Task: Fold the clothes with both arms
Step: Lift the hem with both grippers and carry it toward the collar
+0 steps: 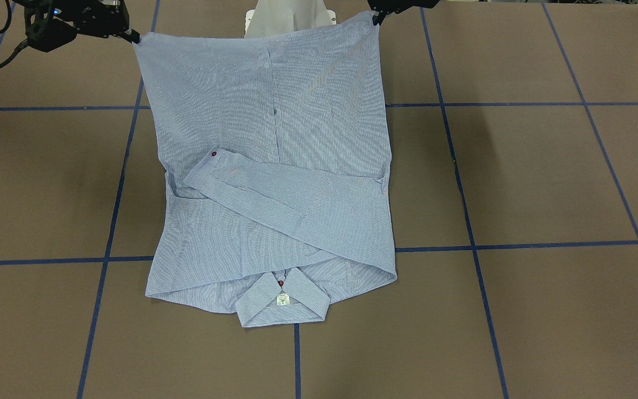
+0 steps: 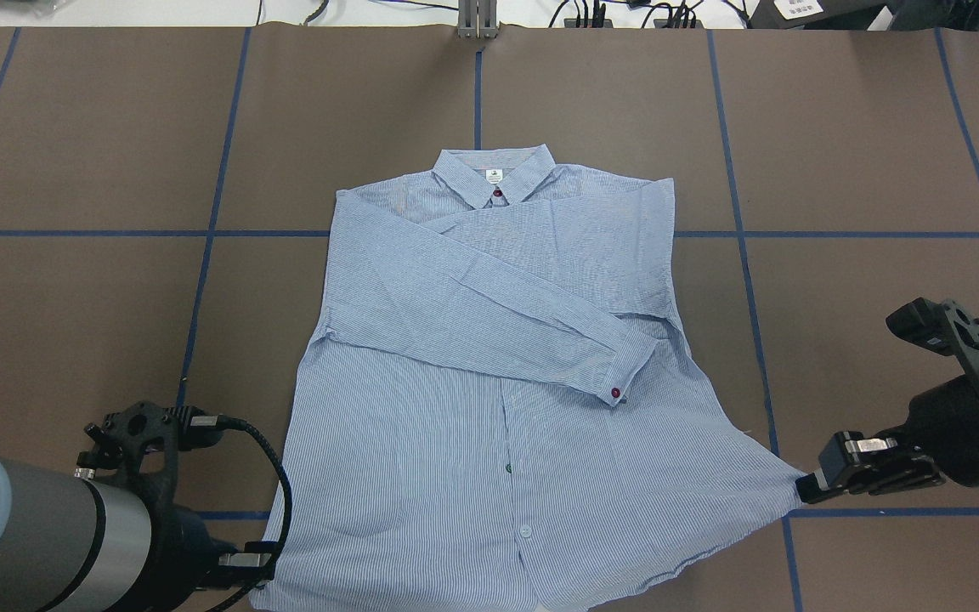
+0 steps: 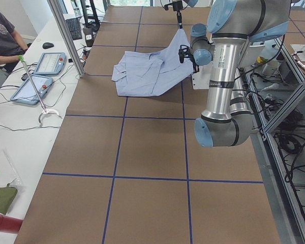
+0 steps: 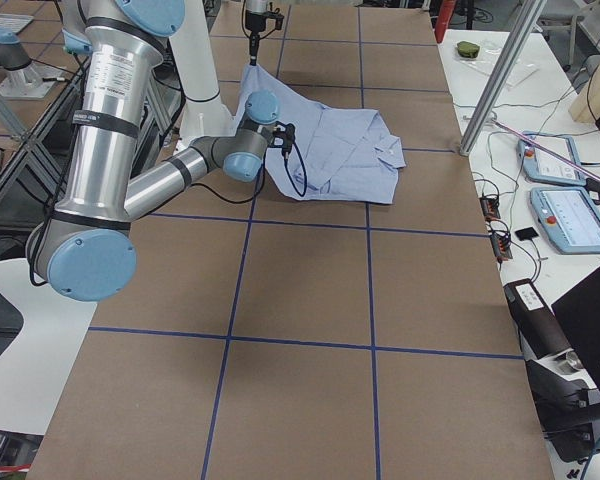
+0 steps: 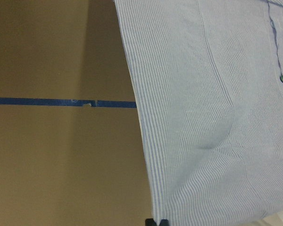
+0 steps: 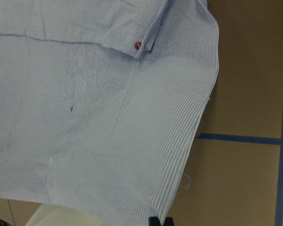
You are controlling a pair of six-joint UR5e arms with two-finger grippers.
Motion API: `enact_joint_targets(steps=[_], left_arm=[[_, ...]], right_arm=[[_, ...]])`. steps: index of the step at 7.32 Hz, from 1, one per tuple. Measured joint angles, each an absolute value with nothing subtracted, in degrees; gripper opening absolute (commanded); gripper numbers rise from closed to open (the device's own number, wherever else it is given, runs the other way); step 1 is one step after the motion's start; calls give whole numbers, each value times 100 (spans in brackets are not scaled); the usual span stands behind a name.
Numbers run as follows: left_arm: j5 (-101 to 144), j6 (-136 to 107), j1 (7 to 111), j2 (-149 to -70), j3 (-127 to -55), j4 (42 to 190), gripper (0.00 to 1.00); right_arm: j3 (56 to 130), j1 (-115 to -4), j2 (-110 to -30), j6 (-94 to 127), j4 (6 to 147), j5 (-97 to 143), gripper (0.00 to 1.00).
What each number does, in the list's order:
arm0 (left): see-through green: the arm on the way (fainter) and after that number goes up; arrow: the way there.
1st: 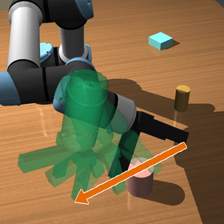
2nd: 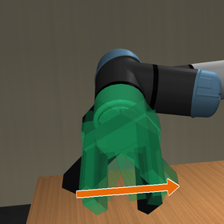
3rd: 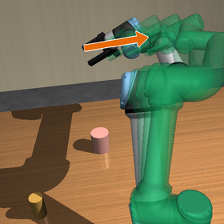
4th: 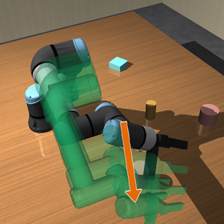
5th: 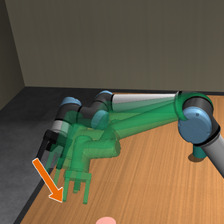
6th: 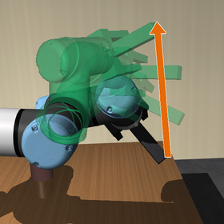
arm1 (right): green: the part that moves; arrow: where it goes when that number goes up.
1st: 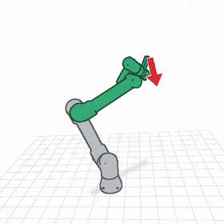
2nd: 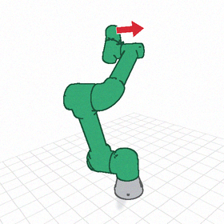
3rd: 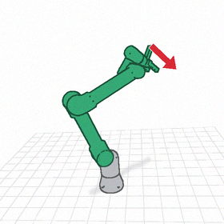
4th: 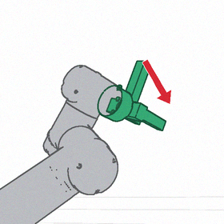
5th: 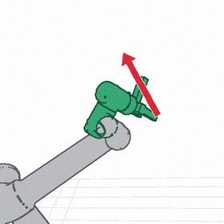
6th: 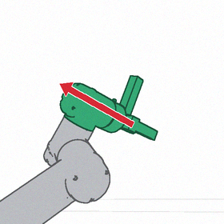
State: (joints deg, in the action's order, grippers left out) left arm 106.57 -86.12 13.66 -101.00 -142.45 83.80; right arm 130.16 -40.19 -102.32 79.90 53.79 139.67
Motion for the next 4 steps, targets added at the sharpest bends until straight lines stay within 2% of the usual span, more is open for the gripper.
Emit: enact_joint_targets(steps=[4], left_arm=[[11057, -7920, 2752, -10416, -13875, 8377, 0]], right_arm=[[12279, -4691, -9591, 7991, 5396, 14032, 0]])
